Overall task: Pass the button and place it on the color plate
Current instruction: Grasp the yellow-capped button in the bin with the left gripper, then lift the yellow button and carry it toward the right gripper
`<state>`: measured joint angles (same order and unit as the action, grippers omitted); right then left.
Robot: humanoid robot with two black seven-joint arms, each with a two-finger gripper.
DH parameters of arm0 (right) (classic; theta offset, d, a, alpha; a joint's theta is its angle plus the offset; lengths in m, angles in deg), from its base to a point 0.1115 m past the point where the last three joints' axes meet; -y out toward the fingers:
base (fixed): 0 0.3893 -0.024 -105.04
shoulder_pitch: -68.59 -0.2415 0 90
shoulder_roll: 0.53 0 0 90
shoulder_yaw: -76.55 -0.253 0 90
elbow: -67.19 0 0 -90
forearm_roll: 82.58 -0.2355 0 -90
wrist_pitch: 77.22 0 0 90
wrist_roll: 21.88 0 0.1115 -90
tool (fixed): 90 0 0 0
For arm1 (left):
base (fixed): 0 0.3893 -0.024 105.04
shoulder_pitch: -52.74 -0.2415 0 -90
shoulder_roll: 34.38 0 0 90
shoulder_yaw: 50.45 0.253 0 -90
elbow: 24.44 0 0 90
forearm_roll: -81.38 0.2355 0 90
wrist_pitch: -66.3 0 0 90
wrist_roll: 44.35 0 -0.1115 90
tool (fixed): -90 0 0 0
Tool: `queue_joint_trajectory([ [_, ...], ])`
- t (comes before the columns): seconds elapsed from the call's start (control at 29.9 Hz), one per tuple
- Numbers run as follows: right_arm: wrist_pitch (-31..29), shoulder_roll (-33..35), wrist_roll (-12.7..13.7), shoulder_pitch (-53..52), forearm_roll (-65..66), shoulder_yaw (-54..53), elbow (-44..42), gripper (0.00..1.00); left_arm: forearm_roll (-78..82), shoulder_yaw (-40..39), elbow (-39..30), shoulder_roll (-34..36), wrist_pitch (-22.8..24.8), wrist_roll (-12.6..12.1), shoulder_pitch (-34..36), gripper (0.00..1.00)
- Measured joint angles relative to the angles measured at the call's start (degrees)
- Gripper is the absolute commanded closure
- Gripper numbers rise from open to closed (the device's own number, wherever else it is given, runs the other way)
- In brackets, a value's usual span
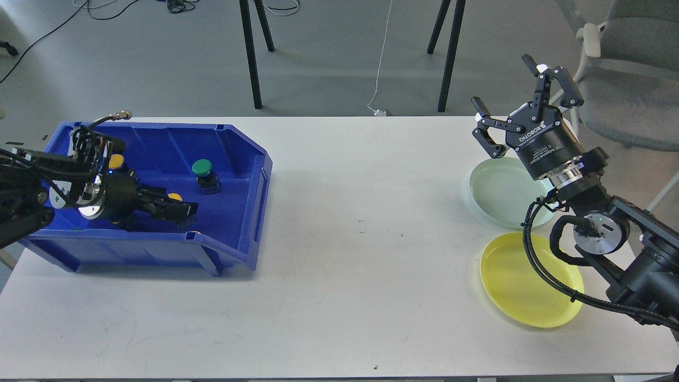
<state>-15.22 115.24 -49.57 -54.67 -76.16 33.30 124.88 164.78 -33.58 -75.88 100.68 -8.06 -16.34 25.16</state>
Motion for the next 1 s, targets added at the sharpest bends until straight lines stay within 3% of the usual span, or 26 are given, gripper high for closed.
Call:
queue_joint_trajectory([
  [0.13, 0.0, 0.1, -0.1, 0.0, 0.0, 0.0, 0.0, 0.01, 0.1, 0.0, 0.0, -0.1, -0.1, 0.0, -0.2, 0.49],
  [0.23, 0.0, 0.1, -0.1, 0.0, 0.0, 0.0, 0.0, 0.01, 0.1, 0.0, 0.0, -0.1, -0.4, 0.0, -0.2, 0.53],
  [0.27, 0.0, 0.1, -0.1, 0.1, 0.0, 0.0, 0.0, 0.01, 0.1, 0.0, 0.0, -0.1, -0.5, 0.0, -0.1, 0.58],
  [0.33, 0.0, 0.1, -0.1, 0.2, 0.0, 0.0, 0.0, 0.01, 0.1, 0.0, 0.0, -0.1, -0.5, 0.0, 0.0, 0.88],
  [0.43, 0.0, 0.1, -0.1, 0.4, 0.0, 0.0, 0.0, 0.01, 0.1, -0.1, 0.0, -0.1, -0.6, 0.0, 0.1, 0.98],
  [0.8, 0.0, 0.2, -0.3, 0.9, -0.1, -0.8, 0.3, 0.01, 0.3, -1.5, -0.8, 0.9, -0.1, 0.0, 3.3, 0.98],
  [0.9, 0.0, 0.2, -0.3, 1.0, -0.1, -2.2, 0.3, 0.01, -1.4, -5.6, -3.9, 3.0, 3.4, 0.0, 7.6, 0.98],
  [1.0, 0.0, 0.7, -0.3, 1.7, 0.0, -4.7, 0.7, 0.01, -8.5, -14.9, -8.2, 5.6, 9.8, 0.0, 8.7, 0.97],
])
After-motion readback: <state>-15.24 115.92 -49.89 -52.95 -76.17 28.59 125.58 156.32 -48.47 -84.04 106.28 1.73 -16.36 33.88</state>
